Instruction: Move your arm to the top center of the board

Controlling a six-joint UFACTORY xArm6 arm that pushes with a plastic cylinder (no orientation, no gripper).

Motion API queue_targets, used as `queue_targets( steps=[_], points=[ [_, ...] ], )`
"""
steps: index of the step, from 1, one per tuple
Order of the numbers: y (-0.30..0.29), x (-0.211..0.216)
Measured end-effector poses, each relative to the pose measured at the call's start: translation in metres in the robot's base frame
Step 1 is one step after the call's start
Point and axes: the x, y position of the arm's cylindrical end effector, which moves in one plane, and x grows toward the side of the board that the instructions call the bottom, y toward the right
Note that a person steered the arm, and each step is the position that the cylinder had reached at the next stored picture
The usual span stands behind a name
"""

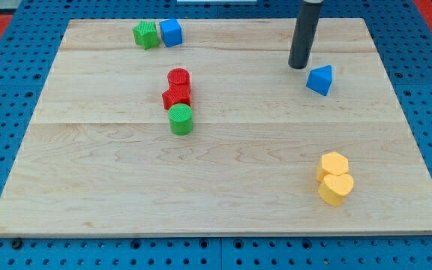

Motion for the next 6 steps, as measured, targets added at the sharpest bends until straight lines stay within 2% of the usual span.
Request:
queue_targets(
  steps=[2,4,6],
  points=[
    [0.043,0.057],
    [0.039,-0.031],
    [-0.071,-0.100]
  ],
)
